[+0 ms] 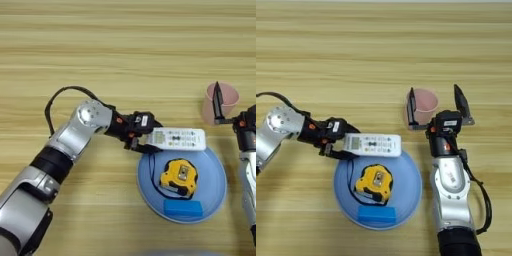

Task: Move the objects on the table

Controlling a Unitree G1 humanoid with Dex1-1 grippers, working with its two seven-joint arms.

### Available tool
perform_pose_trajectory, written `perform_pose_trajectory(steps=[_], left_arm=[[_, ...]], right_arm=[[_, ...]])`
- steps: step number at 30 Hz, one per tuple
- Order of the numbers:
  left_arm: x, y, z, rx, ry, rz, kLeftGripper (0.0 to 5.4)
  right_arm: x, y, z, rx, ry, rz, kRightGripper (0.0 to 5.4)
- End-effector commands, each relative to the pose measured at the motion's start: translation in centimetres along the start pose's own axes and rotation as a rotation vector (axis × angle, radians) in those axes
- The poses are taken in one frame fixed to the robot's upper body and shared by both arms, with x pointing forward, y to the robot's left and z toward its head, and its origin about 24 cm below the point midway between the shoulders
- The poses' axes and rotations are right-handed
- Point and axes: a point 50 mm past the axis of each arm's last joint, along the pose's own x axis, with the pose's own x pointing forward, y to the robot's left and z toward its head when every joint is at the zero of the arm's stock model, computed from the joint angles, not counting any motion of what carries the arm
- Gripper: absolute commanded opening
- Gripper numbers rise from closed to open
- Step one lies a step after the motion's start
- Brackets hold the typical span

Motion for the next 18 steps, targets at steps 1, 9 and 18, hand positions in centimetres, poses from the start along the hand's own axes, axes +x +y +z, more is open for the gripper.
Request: perform_pose_trajectory(steps=[1, 9, 18], left_arm=[[0.8, 0.1, -0.1, 0.035, 0.04, -0.028, 2.86], [1.9, 0.1, -0.9, 0.034, 0.069, -0.037, 2.86], [2.4, -0.2, -1.4, 0.032, 0.076, -0.047, 2.86]], right_arm=[[0.1, 0.2, 0.3, 0.006, -0.018, -0.009, 5.4], [0.1, 0.4, 0.4, 0.009, -0.021, -0.011, 5.4], [0.2, 0.6, 0.4, 0.011, -0.022, -0.012, 5.4]])
